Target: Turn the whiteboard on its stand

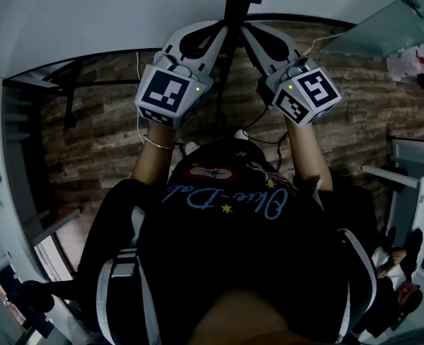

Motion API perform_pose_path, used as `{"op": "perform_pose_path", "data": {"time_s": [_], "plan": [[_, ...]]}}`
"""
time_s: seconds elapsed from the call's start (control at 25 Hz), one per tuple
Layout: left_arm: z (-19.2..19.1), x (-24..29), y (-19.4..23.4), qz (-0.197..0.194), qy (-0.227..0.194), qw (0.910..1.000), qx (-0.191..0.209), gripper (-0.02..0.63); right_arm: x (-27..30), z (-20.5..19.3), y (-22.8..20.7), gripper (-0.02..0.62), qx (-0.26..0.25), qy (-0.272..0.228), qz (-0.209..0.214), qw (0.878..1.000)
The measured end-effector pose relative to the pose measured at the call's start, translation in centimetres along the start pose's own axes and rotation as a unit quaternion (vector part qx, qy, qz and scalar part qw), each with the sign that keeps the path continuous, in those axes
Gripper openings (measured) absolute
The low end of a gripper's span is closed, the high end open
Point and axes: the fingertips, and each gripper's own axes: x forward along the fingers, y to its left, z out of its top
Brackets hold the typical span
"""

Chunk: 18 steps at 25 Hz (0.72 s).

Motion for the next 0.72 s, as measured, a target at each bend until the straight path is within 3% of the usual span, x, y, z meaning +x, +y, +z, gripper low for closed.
{"op": "perform_pose_path", "data": {"time_s": [0.72], "plan": [[-1.5, -0.6, -0.2, 0.006, 0.011, 0.9998, -0.017, -0.006, -0.1, -1.3, 0.9, 0.026, 0.006, 0.013, 0.022, 1.0]]}}
